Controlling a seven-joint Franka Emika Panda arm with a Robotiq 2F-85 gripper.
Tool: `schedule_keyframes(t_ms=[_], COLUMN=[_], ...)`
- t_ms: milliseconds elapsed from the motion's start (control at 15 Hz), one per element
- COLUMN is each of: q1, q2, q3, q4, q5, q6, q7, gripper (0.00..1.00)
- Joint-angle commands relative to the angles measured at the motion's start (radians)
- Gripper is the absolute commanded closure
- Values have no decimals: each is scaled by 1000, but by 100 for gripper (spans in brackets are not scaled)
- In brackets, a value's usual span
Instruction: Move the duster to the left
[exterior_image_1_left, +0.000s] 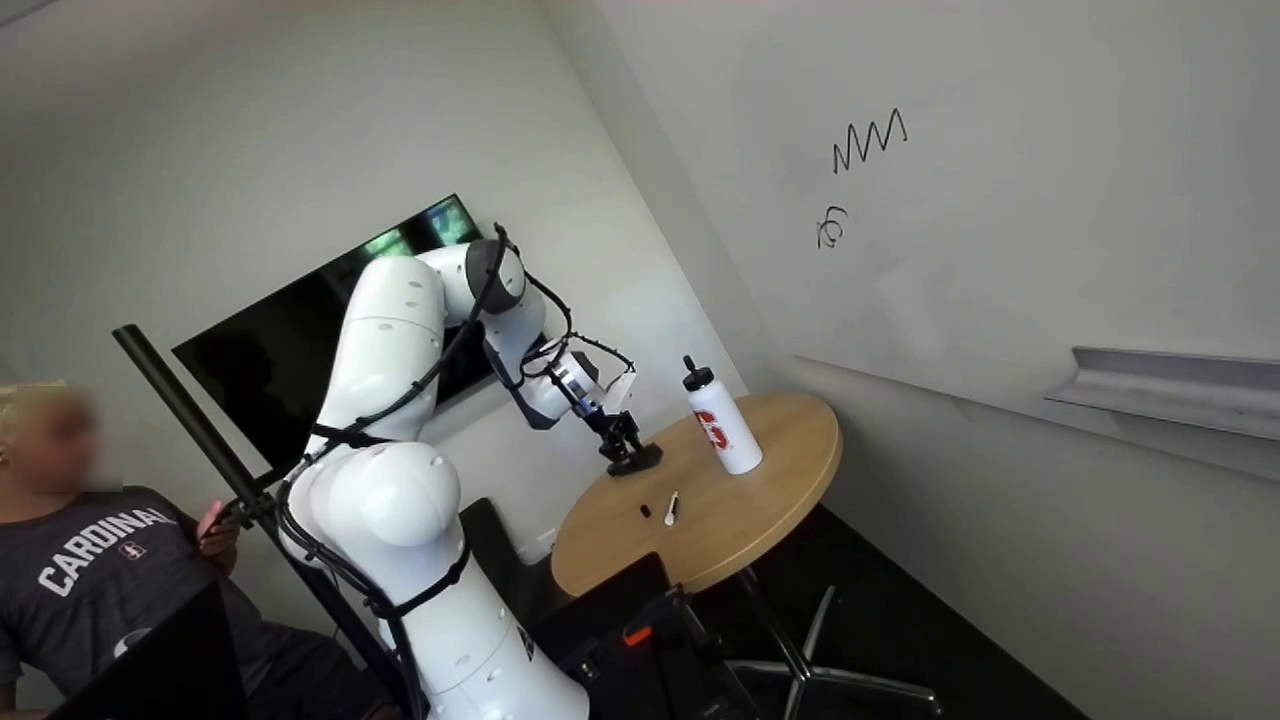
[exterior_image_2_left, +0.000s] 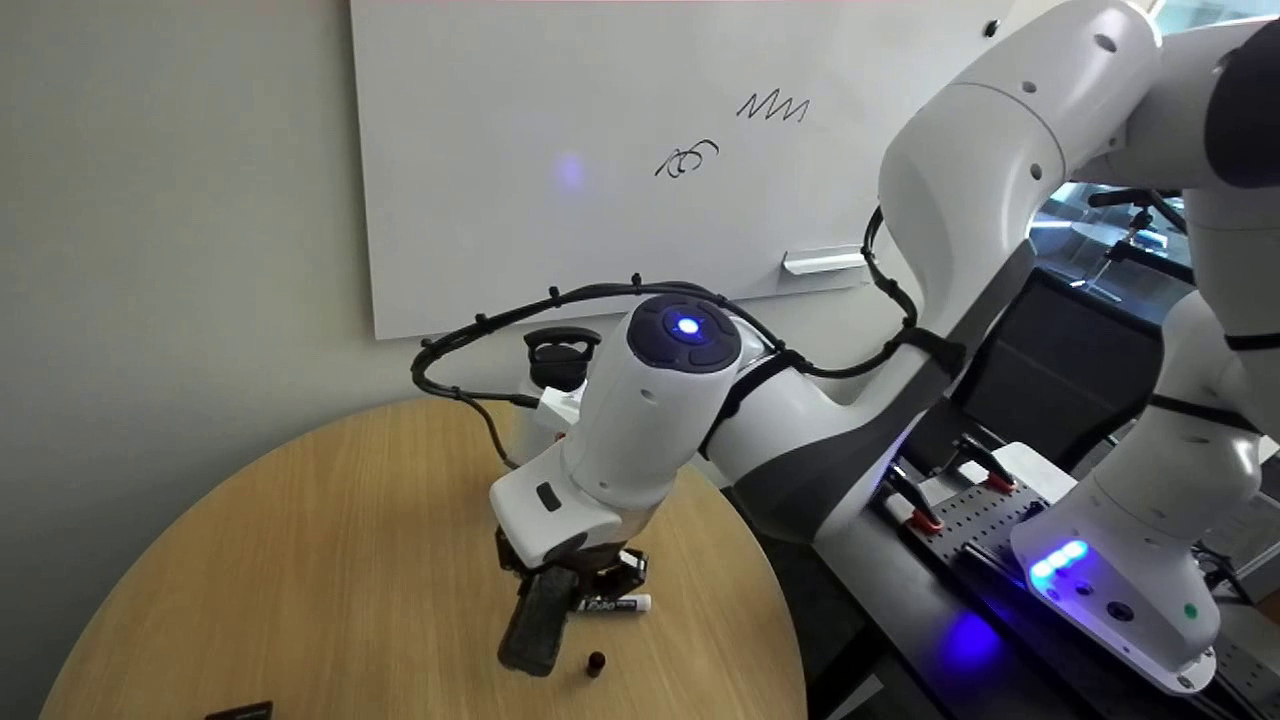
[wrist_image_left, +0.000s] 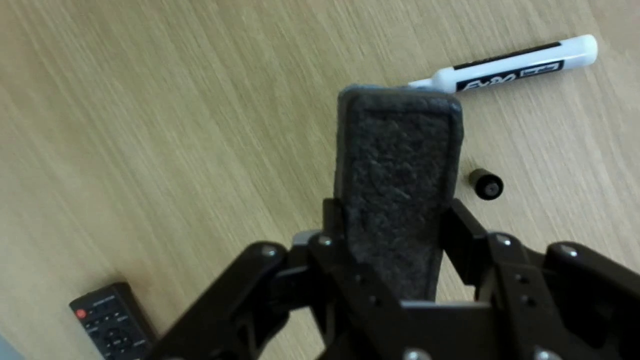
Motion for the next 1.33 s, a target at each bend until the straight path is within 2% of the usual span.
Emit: schedule_keyframes(t_ms=[0,600,667,733,933,1267], q1=[26,114,123,131,159,196], q2=[120,279,288,296,306,243], q3=[12,-32,-36,-42,-67,-103], q4=[174,435,455,472,508,486], q5=[38,158,168,178,198,198], q6=[-62,-181,-194,-202,-215,-248], q7=[-137,-347,-363,-376,-393,-373], gripper=[73,73,23,21,1,0])
